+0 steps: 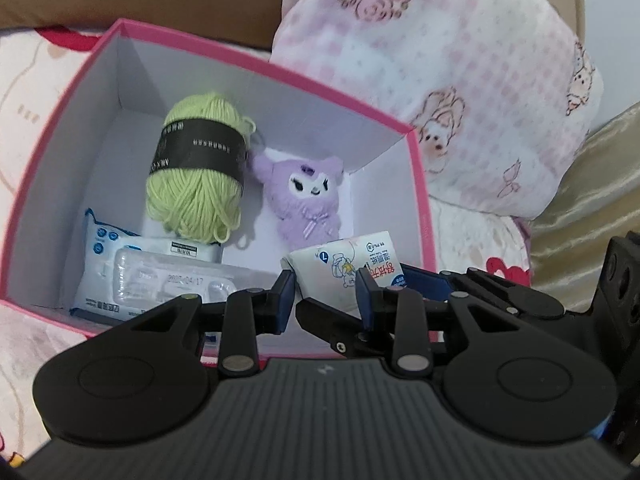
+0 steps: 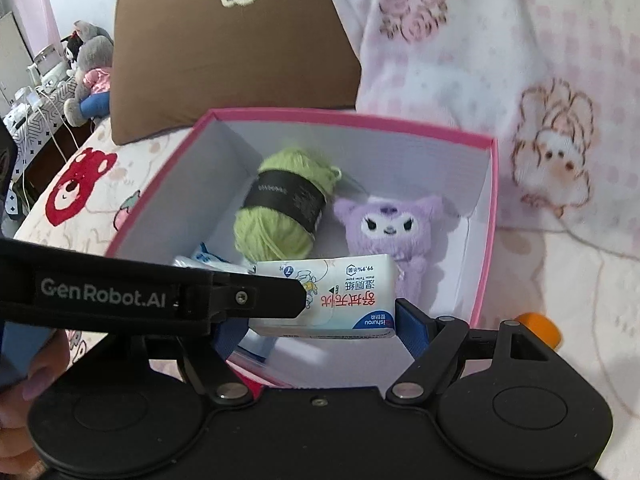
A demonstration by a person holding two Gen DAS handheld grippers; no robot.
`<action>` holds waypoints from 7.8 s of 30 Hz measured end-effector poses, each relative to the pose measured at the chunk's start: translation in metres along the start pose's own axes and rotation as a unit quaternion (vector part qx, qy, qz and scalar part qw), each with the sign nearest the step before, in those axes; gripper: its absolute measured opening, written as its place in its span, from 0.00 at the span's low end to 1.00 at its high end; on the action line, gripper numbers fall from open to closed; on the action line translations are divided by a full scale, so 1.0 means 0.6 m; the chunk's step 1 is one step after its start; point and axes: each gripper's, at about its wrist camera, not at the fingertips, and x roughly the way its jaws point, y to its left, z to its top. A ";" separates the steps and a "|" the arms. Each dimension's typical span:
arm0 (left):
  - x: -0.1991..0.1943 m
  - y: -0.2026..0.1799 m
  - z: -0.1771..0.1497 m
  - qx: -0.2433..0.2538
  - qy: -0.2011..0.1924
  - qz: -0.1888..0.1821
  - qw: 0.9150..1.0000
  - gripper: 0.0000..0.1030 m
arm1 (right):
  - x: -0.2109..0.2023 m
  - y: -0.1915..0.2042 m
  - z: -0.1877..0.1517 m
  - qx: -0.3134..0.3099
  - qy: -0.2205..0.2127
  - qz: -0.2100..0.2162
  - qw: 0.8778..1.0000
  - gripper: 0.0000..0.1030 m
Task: Organize objects
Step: 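Lower the tissue pack into the pink box beside the plush toy, then open the right gripper to release the tissue pack in the box, then withdraw the right gripper from the pink box toward the orange carrot toy, then lower the left gripper over the orange carrot toy on the sheet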
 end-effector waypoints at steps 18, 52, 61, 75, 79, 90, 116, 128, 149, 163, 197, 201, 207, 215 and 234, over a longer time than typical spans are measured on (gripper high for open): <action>0.032 0.008 -0.006 0.047 0.011 0.028 0.998 0.29 | 0.004 -0.021 -0.016 -0.031 0.010 0.028 0.999 0.62; 0.044 -0.006 -0.016 0.071 -0.013 0.063 0.995 0.34 | 0.005 -0.018 -0.023 -0.038 0.018 -0.057 0.998 0.28; 0.008 -0.025 -0.020 0.078 -0.026 0.077 0.994 0.32 | -0.040 -0.025 -0.025 -0.025 -0.009 -0.017 1.000 0.29; -0.116 -0.107 -0.039 0.107 -0.022 0.093 0.990 0.34 | -0.182 0.018 -0.022 -0.084 -0.054 -0.007 0.995 0.41; -0.171 -0.137 -0.056 0.123 -0.040 0.094 0.987 0.40 | -0.220 0.030 -0.027 -0.096 -0.064 -0.011 0.993 0.55; -0.267 -0.187 -0.105 0.128 -0.029 0.096 0.987 0.56 | -0.302 0.060 -0.067 -0.111 -0.083 -0.029 0.990 0.85; -0.254 -0.258 -0.215 0.191 0.001 0.129 0.973 0.66 | -0.386 0.026 -0.184 -0.112 -0.075 -0.034 0.990 0.85; -0.233 -0.337 -0.259 0.245 0.002 0.122 0.962 0.66 | -0.409 -0.021 -0.225 -0.099 -0.074 -0.040 0.992 0.85; -0.103 -0.395 -0.207 0.198 -0.038 0.095 0.975 0.70 | -0.324 -0.147 -0.215 -0.107 -0.169 -0.018 0.980 0.86; 0.068 -0.388 -0.113 0.179 -0.044 0.025 0.983 0.69 | -0.156 -0.225 -0.160 -0.039 -0.145 -0.019 0.988 0.86; 0.276 -0.317 -0.079 0.147 -0.011 0.127 0.981 0.29 | 0.013 -0.303 -0.154 -0.048 -0.113 -0.032 0.992 0.58; 0.281 -0.313 -0.074 0.143 -0.006 0.121 0.982 0.25 | 0.021 -0.307 -0.152 -0.044 -0.110 -0.010 0.993 0.58; 0.284 -0.312 -0.070 0.129 -0.001 0.113 0.985 0.25 | 0.020 -0.313 -0.155 -0.046 -0.114 -0.013 0.992 0.49; 0.279 -0.311 -0.072 0.118 0.005 0.100 0.988 0.25 | 0.006 -0.313 -0.161 -0.060 -0.106 -0.016 0.992 0.42; 0.275 -0.325 -0.075 0.111 -0.013 0.146 0.983 0.28 | -0.002 -0.337 -0.187 -0.065 -0.099 -0.009 0.993 0.51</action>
